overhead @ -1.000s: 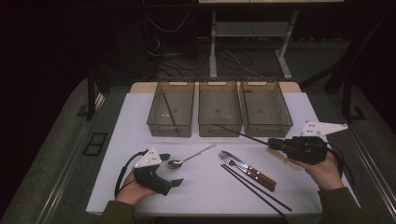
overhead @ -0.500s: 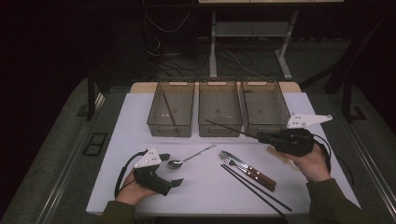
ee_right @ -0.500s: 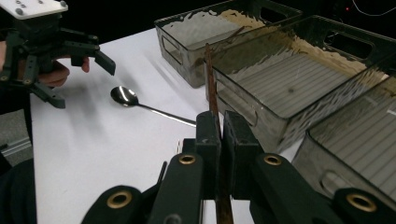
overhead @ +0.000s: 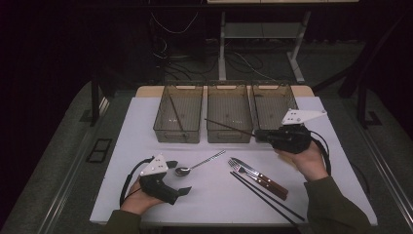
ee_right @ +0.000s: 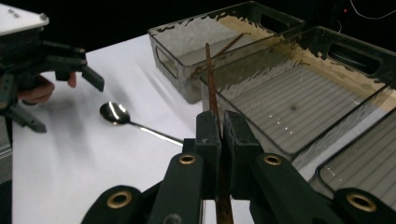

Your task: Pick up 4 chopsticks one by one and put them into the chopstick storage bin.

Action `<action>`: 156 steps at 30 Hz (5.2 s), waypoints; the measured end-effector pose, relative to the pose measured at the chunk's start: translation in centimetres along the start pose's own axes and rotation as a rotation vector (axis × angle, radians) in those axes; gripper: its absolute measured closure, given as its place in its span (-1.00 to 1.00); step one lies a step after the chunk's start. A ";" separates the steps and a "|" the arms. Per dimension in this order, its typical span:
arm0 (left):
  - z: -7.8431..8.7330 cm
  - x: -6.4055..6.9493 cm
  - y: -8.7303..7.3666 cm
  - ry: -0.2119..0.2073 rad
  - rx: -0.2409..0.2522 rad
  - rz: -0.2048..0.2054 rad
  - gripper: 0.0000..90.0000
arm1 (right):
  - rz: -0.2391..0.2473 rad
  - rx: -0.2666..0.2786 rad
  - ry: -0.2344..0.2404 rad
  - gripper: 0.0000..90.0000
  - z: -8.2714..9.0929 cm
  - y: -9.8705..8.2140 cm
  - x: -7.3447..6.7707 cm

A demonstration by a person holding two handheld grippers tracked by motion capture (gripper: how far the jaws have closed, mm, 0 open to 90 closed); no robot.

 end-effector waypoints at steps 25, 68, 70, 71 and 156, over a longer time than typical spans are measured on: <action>0.0 0.0 0.0 0.002 0.008 0.016 -1.00 | -0.010 -0.021 -0.086 0.89 -6.0 5.0 0.1; -0.1 0.1 0.2 -0.014 0.014 -0.005 -1.00 | -0.065 -0.101 -0.195 0.89 -19.9 8.9 0.9; 0.0 0.1 0.2 -0.016 0.014 -0.007 -1.00 | -0.060 -0.113 -0.203 0.89 -20.6 9.1 0.8; 0.0 0.2 0.2 -0.017 0.016 -0.006 -1.00 | -0.054 -0.120 -0.215 0.89 -20.9 9.2 0.8; -0.1 0.1 0.2 -0.027 0.010 0.002 -1.00 | -0.007 -0.139 0.002 -0.40 -8.7 2.7 -0.1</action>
Point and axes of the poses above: each handheld gripper's, and its own axes: z roughly backward along the jaws, y roughly out of its top, x roughly to its right, the point moved 4 cm from there along -z, roughly forward along the jaws, and after that the axes turned 9 degrees about -z, right-handed, at the moved point
